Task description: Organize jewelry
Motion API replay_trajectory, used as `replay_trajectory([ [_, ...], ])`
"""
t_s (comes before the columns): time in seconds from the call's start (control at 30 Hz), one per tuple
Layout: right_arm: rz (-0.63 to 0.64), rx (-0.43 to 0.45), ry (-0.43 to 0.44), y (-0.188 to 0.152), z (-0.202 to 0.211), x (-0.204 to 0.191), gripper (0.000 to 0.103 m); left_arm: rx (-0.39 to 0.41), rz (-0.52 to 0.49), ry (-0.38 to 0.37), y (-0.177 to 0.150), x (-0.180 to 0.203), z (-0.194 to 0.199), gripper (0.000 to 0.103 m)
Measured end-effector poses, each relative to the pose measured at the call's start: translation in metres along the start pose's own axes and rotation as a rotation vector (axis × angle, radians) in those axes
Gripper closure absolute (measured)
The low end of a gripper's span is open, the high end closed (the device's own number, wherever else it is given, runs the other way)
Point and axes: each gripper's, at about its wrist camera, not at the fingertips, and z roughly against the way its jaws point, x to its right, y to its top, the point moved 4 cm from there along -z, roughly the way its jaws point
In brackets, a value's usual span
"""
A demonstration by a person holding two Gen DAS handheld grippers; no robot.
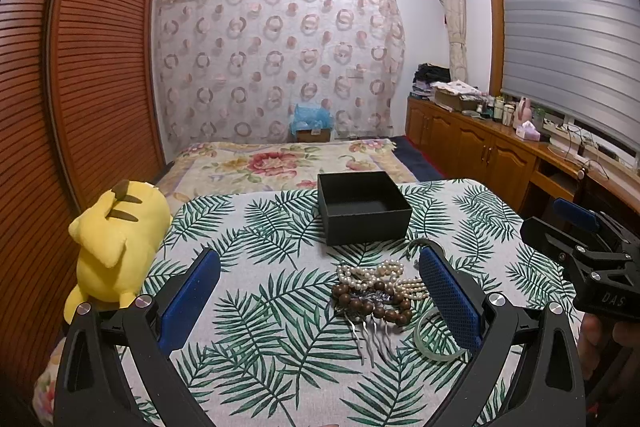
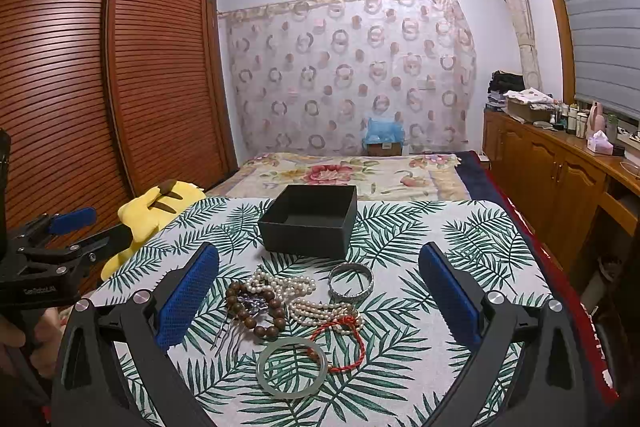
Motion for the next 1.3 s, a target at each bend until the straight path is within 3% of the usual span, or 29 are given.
replay_trajectory([
  [0.7, 0.002, 0.003, 0.001, 0.003, 0.003, -0.003, 0.002, 0.002, 0.0, 0.001, -0.002, 0.005, -0.002, 0.007],
  [0.97, 0.001, 0.003, 0.002, 0.003, 0.004, -0.003, 0.002, -0.002, -0.003, -0.007, 0.012, 0.021, 0.01, 0.007],
  [1.3, 0.012, -0.033, 0.01, 0.004, 0.007, -0.025, 0.002, -0.053, 0.005, -0.03, -0.002, 0.014, -0.004, 0.007],
])
